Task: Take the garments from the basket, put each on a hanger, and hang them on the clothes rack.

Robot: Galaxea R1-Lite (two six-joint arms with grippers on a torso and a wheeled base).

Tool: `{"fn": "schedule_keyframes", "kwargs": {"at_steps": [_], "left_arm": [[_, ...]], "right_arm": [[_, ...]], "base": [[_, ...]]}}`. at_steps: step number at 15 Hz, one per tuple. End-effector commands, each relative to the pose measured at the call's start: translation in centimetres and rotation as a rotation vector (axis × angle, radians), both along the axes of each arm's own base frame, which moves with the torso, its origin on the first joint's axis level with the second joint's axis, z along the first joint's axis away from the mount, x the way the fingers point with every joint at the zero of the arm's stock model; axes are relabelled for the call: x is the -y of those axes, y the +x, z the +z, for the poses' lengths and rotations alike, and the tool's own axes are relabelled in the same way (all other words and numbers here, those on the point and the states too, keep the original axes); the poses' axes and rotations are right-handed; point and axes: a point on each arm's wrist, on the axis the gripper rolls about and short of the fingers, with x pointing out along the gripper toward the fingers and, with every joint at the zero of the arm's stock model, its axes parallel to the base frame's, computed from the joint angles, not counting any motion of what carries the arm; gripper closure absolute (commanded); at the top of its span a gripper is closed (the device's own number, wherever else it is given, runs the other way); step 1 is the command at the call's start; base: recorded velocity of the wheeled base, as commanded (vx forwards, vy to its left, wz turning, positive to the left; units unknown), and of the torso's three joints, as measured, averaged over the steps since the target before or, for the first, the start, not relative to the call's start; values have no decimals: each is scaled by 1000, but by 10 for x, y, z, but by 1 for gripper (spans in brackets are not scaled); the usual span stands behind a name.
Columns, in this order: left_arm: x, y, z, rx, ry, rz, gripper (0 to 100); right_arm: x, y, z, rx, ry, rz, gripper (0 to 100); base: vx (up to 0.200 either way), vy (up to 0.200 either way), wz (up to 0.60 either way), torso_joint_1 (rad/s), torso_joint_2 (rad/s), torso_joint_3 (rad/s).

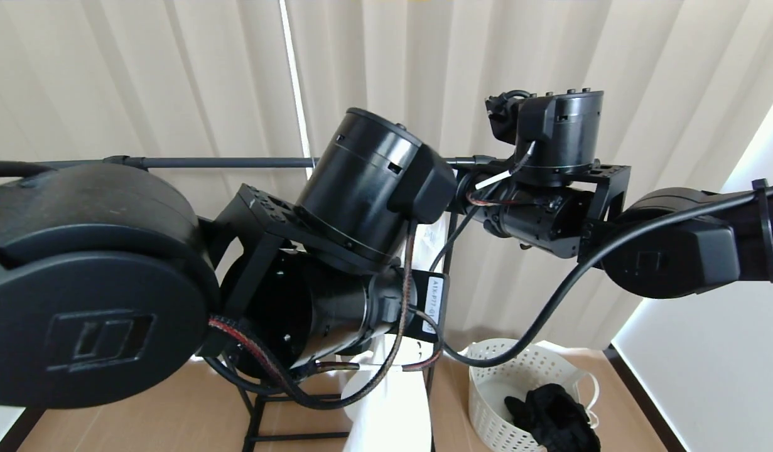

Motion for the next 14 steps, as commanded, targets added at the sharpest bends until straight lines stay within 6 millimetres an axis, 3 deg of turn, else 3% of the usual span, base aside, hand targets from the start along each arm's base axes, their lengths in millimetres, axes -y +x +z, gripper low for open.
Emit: {"fn": "schedule_keyframes", "kwargs": {"at_steps": [1, 2, 4, 7, 14], "left_arm": [[-17, 18, -9, -10, 33, 89, 100], [-20, 23, -10, -13, 37, 109, 100], [-29, 60, -20, -23, 47, 208, 100], [-32, 88, -20, -5, 42, 273, 100], [-30, 96, -17, 17, 47, 275, 100]], "right_arm": [[21, -13, 17, 51, -25, -16, 100], [25, -16, 20, 60, -34, -17, 100], [37, -34, 25, 83, -111, -1, 100], [35, -43, 7, 74, -230, 26, 100], [32, -41, 2, 64, -252, 21, 100]], "base": [[0, 0, 0, 0, 0, 0], [0, 0, 0, 0, 0, 0], [0, 0, 0, 0, 0, 0], [0, 0, 0, 0, 0, 0], [0, 0, 0, 0, 0, 0]]}}
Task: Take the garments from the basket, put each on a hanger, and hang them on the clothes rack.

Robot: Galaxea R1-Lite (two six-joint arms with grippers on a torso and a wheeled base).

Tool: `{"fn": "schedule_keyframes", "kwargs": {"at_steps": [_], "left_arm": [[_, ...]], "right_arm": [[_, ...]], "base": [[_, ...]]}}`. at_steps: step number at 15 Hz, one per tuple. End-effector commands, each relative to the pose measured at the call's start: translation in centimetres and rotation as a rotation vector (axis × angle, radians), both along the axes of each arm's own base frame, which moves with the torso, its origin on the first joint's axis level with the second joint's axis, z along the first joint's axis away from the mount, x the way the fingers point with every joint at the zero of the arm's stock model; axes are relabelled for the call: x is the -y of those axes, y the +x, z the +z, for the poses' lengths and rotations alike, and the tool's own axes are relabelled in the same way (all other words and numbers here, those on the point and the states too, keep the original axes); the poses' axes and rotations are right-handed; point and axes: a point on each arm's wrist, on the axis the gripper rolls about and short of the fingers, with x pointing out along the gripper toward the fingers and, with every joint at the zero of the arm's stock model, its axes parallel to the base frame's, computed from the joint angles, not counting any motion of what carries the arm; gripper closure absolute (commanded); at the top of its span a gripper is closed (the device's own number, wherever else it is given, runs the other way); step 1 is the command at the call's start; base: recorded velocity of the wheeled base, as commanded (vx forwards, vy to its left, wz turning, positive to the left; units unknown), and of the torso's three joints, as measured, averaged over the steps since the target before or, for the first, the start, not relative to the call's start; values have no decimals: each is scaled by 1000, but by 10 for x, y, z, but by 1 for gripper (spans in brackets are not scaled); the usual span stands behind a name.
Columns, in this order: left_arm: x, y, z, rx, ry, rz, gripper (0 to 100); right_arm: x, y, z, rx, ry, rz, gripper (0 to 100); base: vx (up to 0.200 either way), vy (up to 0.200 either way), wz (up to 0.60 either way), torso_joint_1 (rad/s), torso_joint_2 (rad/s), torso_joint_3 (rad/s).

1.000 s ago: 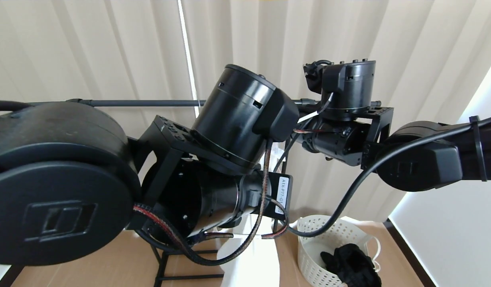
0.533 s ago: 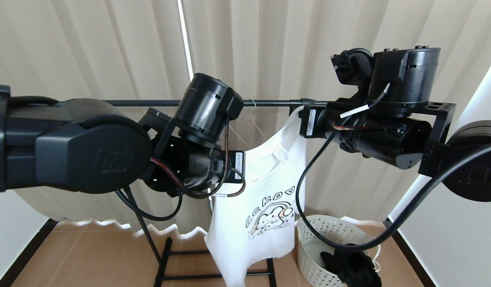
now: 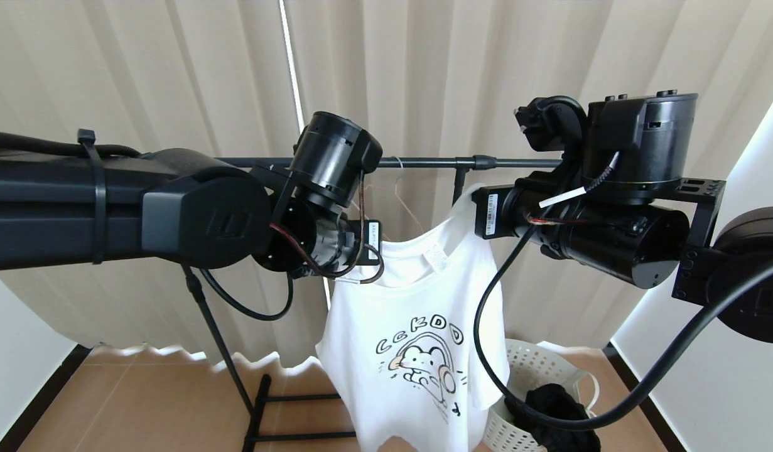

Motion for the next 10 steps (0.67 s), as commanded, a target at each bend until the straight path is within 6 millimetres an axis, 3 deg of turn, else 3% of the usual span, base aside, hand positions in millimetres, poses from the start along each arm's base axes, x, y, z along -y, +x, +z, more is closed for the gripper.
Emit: {"fn": "schedule_keyframes", "kwargs": {"at_steps": [1, 2, 3, 10], "left_arm": [[1, 0, -2, -5, 6, 0, 100], [0, 0, -3, -6, 7, 0, 100], [0, 0, -3, -6, 7, 0, 0], [-5, -4, -2, -14, 12, 4, 0]], "right_arm": [[0, 0, 0, -1, 0, -2, 100], [0, -1, 0, 0, 1, 0, 100], [0, -1, 0, 0, 1, 0, 100], [1, 1, 1, 2, 1, -6, 100]], "base": [[0, 0, 0, 0, 0, 0], [0, 0, 0, 0, 0, 0], [0, 0, 0, 0, 0, 0], [0, 0, 0, 0, 0, 0]]}}
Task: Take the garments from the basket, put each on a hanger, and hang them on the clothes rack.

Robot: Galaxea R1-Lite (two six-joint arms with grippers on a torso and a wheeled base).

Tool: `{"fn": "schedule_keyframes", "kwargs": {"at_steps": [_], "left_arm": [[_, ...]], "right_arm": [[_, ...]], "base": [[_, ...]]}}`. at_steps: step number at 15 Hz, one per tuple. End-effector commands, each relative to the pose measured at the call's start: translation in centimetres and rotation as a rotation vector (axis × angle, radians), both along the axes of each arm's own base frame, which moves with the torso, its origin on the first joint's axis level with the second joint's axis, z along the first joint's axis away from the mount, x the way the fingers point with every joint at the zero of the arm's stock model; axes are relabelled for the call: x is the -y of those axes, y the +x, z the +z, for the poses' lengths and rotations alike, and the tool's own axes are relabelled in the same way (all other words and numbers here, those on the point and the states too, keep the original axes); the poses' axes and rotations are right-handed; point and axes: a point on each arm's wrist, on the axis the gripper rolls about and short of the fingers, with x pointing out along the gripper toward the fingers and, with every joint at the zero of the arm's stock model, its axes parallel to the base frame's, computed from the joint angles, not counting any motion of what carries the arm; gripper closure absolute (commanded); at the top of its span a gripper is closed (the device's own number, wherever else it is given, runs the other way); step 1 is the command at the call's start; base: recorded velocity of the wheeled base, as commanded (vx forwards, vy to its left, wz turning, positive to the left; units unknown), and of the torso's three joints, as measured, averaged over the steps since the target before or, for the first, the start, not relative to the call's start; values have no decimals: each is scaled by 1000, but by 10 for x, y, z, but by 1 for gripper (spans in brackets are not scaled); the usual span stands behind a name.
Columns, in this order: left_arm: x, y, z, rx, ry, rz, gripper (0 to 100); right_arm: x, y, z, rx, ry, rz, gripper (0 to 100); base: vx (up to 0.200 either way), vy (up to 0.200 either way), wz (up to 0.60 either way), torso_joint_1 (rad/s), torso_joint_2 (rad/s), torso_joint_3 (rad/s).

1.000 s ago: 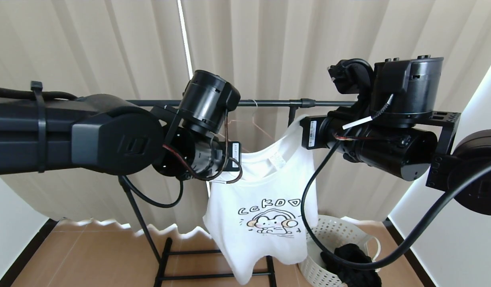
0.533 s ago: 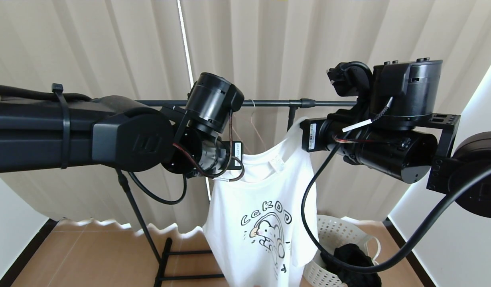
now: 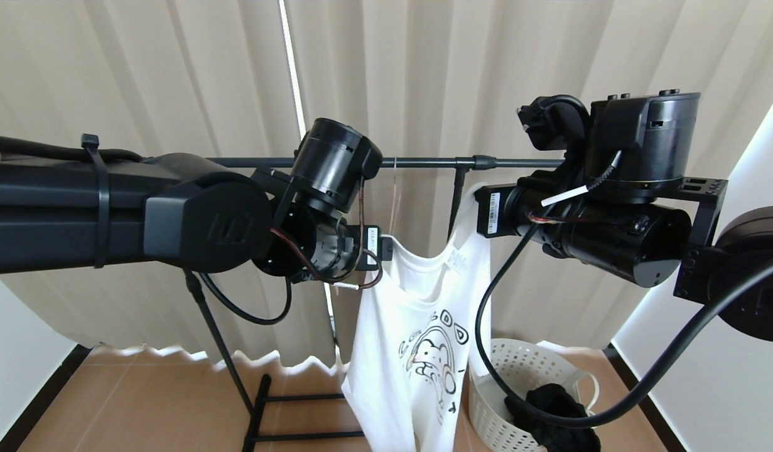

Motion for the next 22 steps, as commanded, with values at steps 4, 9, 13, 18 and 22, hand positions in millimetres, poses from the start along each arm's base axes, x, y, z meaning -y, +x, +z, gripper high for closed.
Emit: {"fn": "schedule_keyframes", "kwargs": {"at_steps": [4, 9, 13, 18, 22], "left_arm": [[-27, -27, 5, -34, 3, -73, 0], [-72, -51, 18, -67, -106, -313, 0], [-85, -57, 8, -41, -79, -411, 0], [-92, -22, -3, -3, -76, -303, 0], [-85, 33, -22, -3, -9, -62, 0]], "right_arm": [[-2, 4, -4, -6, -7, -10, 100], [-2, 5, -6, -11, -11, -13, 100], [-3, 8, -10, -21, -17, -16, 100], [-3, 6, -9, -13, -29, -29, 100], [-2, -8, 4, 17, -9, -7, 100]], "base": [[0, 0, 0, 0, 0, 0], [0, 0, 0, 0, 0, 0], [0, 0, 0, 0, 0, 0], [0, 0, 0, 0, 0, 0], [0, 0, 0, 0, 0, 0]]}}
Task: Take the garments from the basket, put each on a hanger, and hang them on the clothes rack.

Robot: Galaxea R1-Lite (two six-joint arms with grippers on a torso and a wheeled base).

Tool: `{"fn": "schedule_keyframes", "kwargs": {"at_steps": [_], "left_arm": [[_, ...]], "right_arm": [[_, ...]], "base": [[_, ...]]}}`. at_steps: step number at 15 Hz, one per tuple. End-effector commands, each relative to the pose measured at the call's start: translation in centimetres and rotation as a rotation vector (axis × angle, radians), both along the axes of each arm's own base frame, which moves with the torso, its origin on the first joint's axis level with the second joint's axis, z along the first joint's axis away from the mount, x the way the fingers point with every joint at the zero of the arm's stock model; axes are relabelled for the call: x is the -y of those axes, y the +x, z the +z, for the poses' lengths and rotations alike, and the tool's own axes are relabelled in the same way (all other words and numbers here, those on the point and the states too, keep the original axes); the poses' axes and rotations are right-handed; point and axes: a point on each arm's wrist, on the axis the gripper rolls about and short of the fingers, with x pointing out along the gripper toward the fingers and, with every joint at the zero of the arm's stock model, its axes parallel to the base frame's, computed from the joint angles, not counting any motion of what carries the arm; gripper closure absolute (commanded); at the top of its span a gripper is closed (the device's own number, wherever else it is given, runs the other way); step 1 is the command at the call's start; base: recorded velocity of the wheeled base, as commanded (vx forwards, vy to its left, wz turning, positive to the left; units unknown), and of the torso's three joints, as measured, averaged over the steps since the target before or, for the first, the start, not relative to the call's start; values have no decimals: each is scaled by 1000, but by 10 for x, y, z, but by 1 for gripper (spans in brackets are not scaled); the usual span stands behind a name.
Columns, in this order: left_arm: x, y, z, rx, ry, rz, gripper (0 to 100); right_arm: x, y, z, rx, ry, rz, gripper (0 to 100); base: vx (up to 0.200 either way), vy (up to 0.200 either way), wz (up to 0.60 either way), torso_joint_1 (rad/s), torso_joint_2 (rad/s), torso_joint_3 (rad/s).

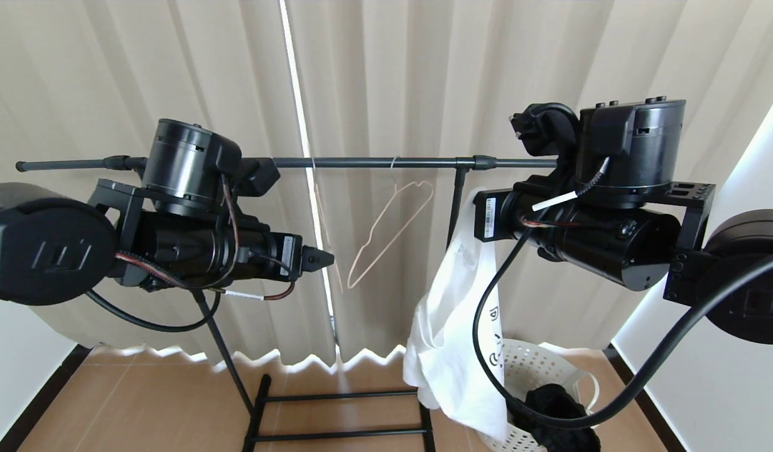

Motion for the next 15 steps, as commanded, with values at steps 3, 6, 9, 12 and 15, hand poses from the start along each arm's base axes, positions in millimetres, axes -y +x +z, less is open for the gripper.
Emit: {"fn": "schedule_keyframes", "kwargs": {"at_steps": [3, 6, 9, 12, 15], "left_arm": [[19, 76, -25, -4, 8, 227, 0], [24, 107, -38, 17, 21, 296, 0], [30, 122, -42, 33, 10, 301, 0], [30, 125, -44, 34, 9, 302, 0], [30, 123, -46, 27, 16, 301, 0]], "right_arm": [[2, -8, 9, 20, 15, 11, 100], [3, -9, 11, 25, 17, 11, 100], [3, -9, 11, 28, 7, 12, 100], [4, -9, 11, 31, 9, 10, 100], [4, -8, 11, 30, 7, 10, 100]], "base": [[0, 0, 0, 0, 0, 0], [0, 0, 0, 0, 0, 0], [0, 0, 0, 0, 0, 0], [0, 0, 0, 0, 0, 0], [67, -67, 0, 6, 1, 1]]}}
